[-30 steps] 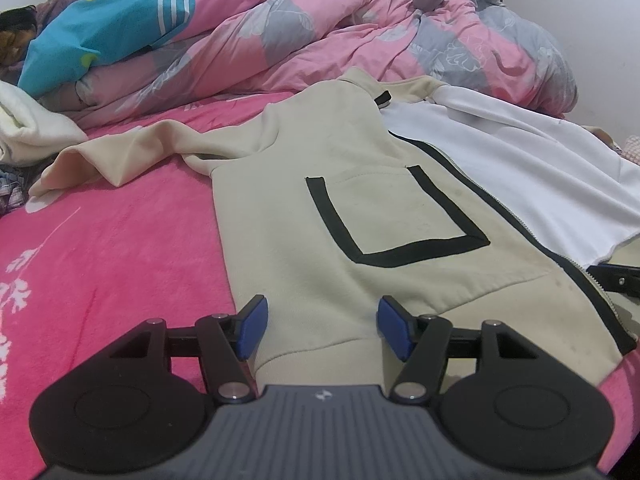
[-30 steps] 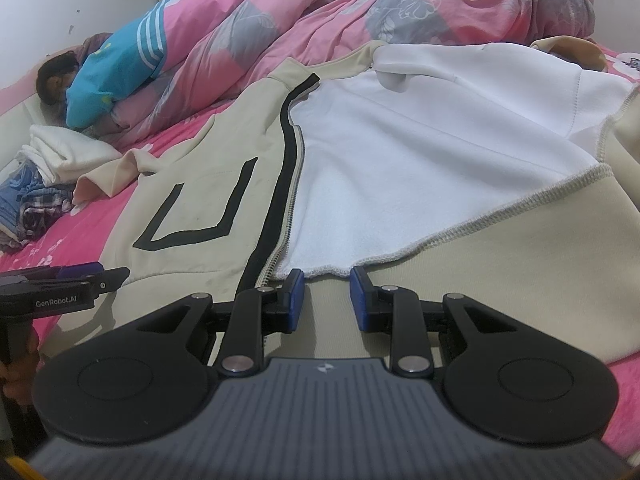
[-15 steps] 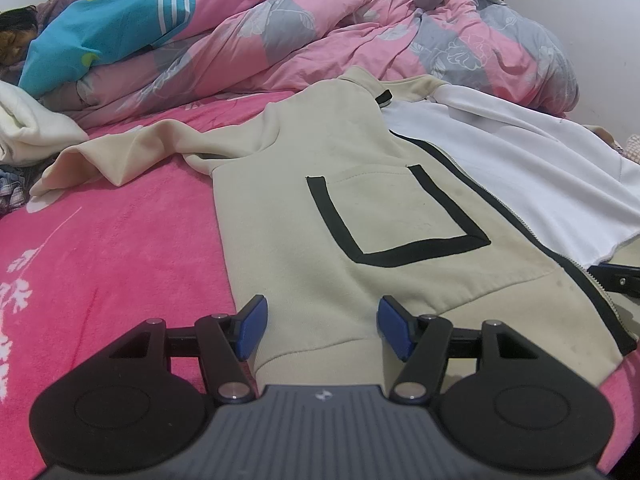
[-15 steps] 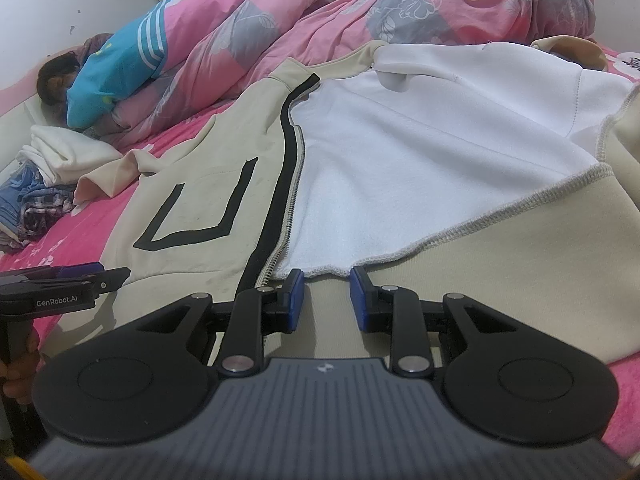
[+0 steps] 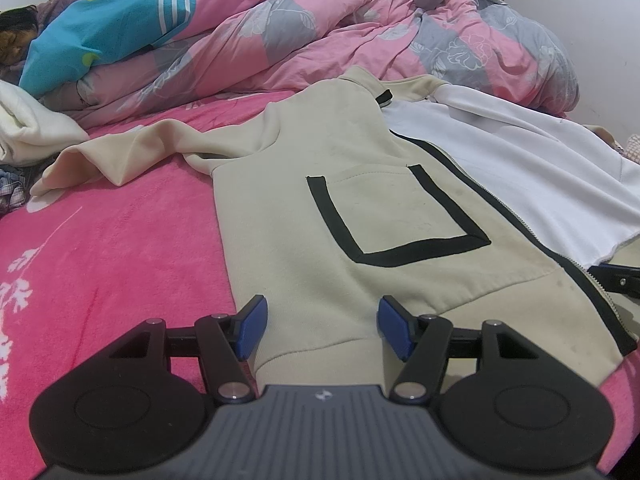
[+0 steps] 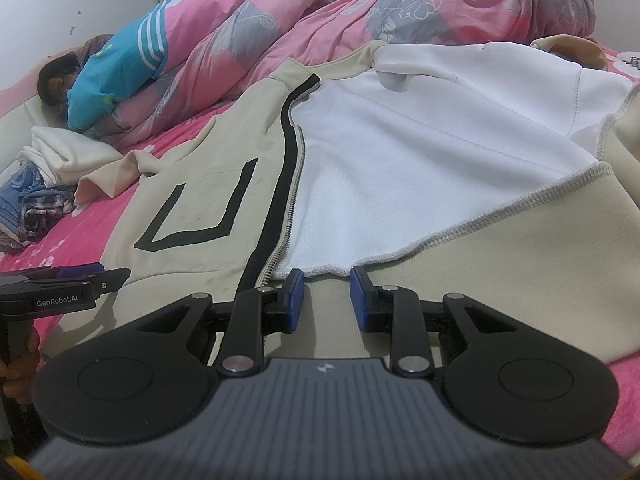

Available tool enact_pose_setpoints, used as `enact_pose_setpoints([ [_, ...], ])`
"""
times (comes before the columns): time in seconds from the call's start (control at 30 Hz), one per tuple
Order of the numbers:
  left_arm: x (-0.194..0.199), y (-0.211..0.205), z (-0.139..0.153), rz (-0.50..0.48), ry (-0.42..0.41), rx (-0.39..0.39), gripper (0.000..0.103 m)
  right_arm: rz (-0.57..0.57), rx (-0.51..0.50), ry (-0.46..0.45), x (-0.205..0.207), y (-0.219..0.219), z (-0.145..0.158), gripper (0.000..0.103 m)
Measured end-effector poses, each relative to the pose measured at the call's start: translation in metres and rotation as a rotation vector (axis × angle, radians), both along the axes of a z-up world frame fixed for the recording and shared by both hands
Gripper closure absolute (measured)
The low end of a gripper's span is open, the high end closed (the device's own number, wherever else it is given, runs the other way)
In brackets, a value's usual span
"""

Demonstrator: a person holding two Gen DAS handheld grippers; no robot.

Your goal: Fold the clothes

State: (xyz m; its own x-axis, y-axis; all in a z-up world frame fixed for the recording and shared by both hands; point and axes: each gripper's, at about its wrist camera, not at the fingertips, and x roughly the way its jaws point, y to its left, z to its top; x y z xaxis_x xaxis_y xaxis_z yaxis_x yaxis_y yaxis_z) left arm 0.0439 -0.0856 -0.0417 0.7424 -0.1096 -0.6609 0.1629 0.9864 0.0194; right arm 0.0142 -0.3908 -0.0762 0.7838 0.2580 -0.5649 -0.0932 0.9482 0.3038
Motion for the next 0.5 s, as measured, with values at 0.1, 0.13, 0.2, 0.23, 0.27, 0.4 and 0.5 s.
enact_pose_setpoints([
  [0.1, -0.0003, -0.0002, -0.0001, 0.000, 0.000, 0.000, 0.040, 0.002, -0.002, 0.000, 0.0007, -0.0007, -0.0004, 0.079],
  [0.13, -0.0004, -0.0003, -0.0002, 0.000, 0.000, 0.000, 0.040, 0.002, -0.002, 0.000, 0.0007, -0.0007, -0.0004, 0.079],
  [0.2, -0.0004, -0.0002, -0.0002, 0.000, 0.000, -0.001, 0.040, 0.002, -0.001, 0.000, 0.0008, -0.0008, -0.0005, 0.079],
  [0.23, -0.0003, -0.0001, -0.0002, 0.000, 0.000, -0.001, 0.040, 0.002, -0.001, -0.001, 0.0008, -0.0009, -0.0006, 0.079],
  [0.27, -0.0001, 0.0000, -0.0002, 0.000, 0.000, -0.001, 0.040, 0.002, -0.001, -0.001, 0.0008, -0.0011, -0.0006, 0.079],
  [0.4, 0.0003, 0.0005, -0.0002, -0.001, 0.001, -0.002, 0.040, 0.002, 0.003, -0.003, 0.0014, -0.0025, -0.0014, 0.079],
  [0.5, 0.0005, 0.0008, -0.0002, -0.003, 0.000, 0.000, 0.039, -0.001, 0.011, -0.006, 0.0012, -0.0029, -0.0023, 0.079],
])
